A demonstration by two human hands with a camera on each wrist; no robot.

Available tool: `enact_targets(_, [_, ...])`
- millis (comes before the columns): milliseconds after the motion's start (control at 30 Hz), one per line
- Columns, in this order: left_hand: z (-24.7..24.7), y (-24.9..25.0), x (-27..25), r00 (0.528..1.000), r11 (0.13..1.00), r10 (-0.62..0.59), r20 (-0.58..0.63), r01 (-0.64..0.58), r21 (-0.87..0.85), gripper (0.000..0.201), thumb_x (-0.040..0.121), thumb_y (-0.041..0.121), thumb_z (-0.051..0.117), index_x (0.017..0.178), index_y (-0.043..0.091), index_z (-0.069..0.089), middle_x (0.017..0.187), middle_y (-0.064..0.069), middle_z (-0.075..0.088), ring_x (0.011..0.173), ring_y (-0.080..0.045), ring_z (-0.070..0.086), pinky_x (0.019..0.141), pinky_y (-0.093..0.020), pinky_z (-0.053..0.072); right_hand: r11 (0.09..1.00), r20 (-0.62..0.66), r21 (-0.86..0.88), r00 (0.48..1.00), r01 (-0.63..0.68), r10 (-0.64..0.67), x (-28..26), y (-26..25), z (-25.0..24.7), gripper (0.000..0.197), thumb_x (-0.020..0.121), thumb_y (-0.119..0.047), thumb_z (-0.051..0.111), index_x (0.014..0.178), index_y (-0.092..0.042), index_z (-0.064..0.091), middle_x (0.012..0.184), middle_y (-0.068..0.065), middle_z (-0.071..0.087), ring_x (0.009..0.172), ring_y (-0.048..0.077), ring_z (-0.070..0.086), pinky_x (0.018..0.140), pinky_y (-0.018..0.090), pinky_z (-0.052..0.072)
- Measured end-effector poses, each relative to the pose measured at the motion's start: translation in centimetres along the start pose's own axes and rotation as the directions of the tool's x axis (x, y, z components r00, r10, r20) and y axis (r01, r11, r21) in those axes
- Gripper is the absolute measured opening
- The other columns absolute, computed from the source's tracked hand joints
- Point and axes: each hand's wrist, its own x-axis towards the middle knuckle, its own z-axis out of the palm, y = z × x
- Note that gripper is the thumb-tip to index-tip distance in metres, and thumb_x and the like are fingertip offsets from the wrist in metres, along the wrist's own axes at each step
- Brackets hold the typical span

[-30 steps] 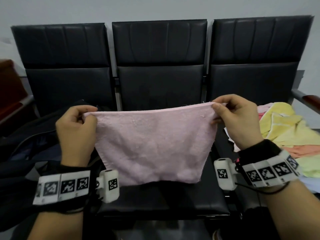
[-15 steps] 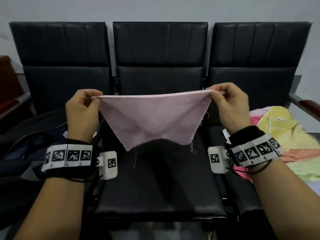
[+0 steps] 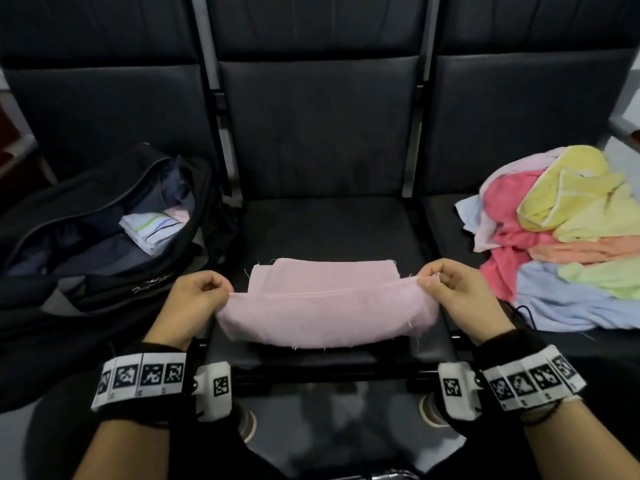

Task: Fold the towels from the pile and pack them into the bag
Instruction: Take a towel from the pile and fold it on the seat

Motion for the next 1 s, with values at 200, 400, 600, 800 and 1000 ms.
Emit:
enact_targets(200, [1.1, -1.3, 0.7, 0.993, 0.994, -0.112, 0.043, 0.111, 0.026, 0.028, 0.075, -0.015, 0.054, 0.069, 0.009, 0.067, 0.049, 0.009, 0.055, 0.045, -0.003, 0.043, 0.044, -0.015, 0.033, 0.995, -0.067, 0.082, 0.995, -0.064, 0.07, 0.2, 1.9, 0.5, 0.015, 0.086, -0.002, 0.07, 0.081, -0.015, 0.067, 0.081, 0.015, 0.071, 0.073, 0.013, 0.06, 0.067, 0.024, 0.046])
enact_targets(400, [3.2, -1.4, 3.3, 0.995, 0.993, -0.085, -0.045, 0.088, 0.072, 0.027, 0.079, -0.009, 0.059, 0.081, 0.015, 0.07, 0.068, 0.004, 0.064, 0.06, -0.004, 0.054, 0.058, -0.015, 0.042, 0.996, -0.178, 0.009, 0.98, -0.084, 0.084, 2.5, 3.5, 1.2, 0.009, 0.086, -0.004, 0.071, 0.085, -0.012, 0.067, 0.063, -0.011, 0.065, 0.059, 0.004, 0.054, 0.058, 0.016, 0.044])
enact_targets(600, [4.3, -1.8, 6.6, 0.992, 0.991, -0.028, -0.12, 0.044, 0.13, 0.027, 0.082, -0.001, 0.059, 0.079, 0.025, 0.068, 0.075, 0.004, 0.066, 0.061, -0.004, 0.056, 0.06, -0.019, 0.046, 0.99, -0.217, -0.1, 0.973, -0.102, 0.079, 6.0, 4.3, 1.7, 0.015, 0.086, -0.005, 0.067, 0.082, -0.019, 0.066, 0.062, -0.017, 0.064, 0.057, -0.002, 0.054, 0.059, 0.012, 0.043])
enact_targets(800, [6.6, -4.3, 7.5, 0.977, 0.967, -0.169, -0.126, 0.19, 0.17, 0.039, 0.087, 0.001, 0.062, 0.124, 0.013, 0.063, 0.11, -0.003, 0.064, 0.1, -0.023, 0.062, 0.099, -0.038, 0.049, 0.847, -0.158, -0.39, 0.932, -0.362, 0.326, 7.1, 7.3, 2.4, 0.037, 0.087, -0.022, 0.071, 0.122, -0.013, 0.061, 0.095, 0.005, 0.069, 0.098, 0.025, 0.065, 0.087, 0.028, 0.046])
enact_targets(1000, [6.6, -8.2, 3.7, 0.962, 0.888, -0.265, -0.057, 0.267, 0.373, 0.032, 0.081, 0.002, 0.061, 0.108, 0.016, 0.071, 0.108, -0.01, 0.067, 0.096, -0.027, 0.063, 0.091, -0.031, 0.047, 0.689, -0.163, -0.527, 0.854, -0.498, 0.494, 4.2, 10.6, 3.0, 0.034, 0.089, -0.038, 0.064, 0.116, -0.018, 0.065, 0.097, 0.003, 0.068, 0.102, 0.03, 0.063, 0.085, 0.033, 0.048])
